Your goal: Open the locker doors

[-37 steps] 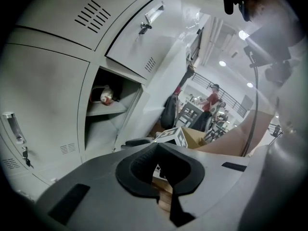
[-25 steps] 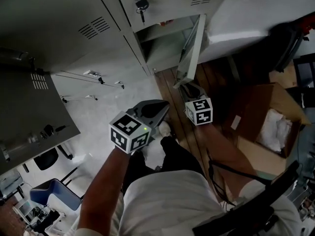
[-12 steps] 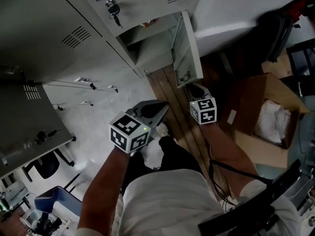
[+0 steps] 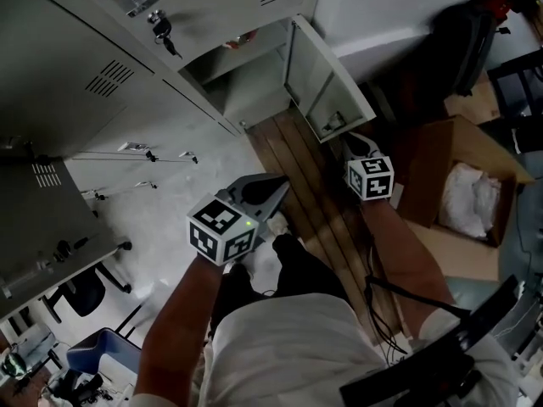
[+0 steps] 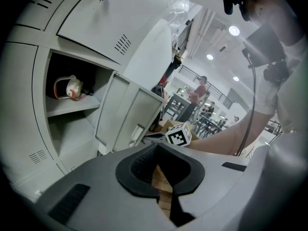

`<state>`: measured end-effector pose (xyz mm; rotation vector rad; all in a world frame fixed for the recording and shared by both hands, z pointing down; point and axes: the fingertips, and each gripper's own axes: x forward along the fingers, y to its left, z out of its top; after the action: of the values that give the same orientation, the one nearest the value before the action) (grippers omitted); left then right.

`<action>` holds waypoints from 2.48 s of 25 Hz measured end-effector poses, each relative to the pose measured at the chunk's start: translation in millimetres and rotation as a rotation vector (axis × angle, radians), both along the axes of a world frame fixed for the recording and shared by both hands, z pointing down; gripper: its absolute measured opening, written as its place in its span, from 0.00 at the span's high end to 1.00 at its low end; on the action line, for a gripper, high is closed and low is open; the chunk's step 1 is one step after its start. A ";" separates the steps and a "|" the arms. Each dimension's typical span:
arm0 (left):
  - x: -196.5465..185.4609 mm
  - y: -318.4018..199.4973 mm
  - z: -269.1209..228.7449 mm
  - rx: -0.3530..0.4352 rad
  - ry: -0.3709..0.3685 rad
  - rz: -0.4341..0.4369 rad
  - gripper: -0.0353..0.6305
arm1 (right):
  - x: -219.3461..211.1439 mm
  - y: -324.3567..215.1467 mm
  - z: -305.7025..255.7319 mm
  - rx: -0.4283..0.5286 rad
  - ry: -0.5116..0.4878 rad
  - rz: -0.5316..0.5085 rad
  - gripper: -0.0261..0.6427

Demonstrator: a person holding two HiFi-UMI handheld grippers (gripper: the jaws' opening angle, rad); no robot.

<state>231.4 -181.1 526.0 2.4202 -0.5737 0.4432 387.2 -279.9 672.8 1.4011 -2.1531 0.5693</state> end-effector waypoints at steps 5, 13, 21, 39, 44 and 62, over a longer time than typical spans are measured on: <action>5.0 2.8 3.7 -0.010 -0.009 0.015 0.93 | 17.7 -8.0 0.5 -0.003 0.003 0.023 0.91; 2.9 2.7 2.7 -0.008 -0.012 0.011 0.93 | 29.3 -15.0 -0.1 -0.001 0.015 0.056 0.93; -10.8 2.8 3.5 -0.010 -0.006 -0.024 0.93 | 41.5 -22.8 -0.5 0.005 0.045 0.095 0.93; -45.5 7.0 4.8 -0.012 0.011 -0.085 0.93 | 53.1 -23.5 3.3 -0.013 0.097 0.164 0.93; -60.1 10.1 4.3 -0.012 0.018 -0.116 0.93 | 41.3 -5.6 9.5 -0.039 0.088 0.167 0.93; -158.0 72.5 9.0 -0.024 0.014 -0.291 0.93 | -281.1 61.4 -7.9 -0.035 -0.103 -0.417 0.93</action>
<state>73.4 -108.5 535.0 2.2672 -0.8926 0.3069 106.2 -218.5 664.8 0.8790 -2.4109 0.5213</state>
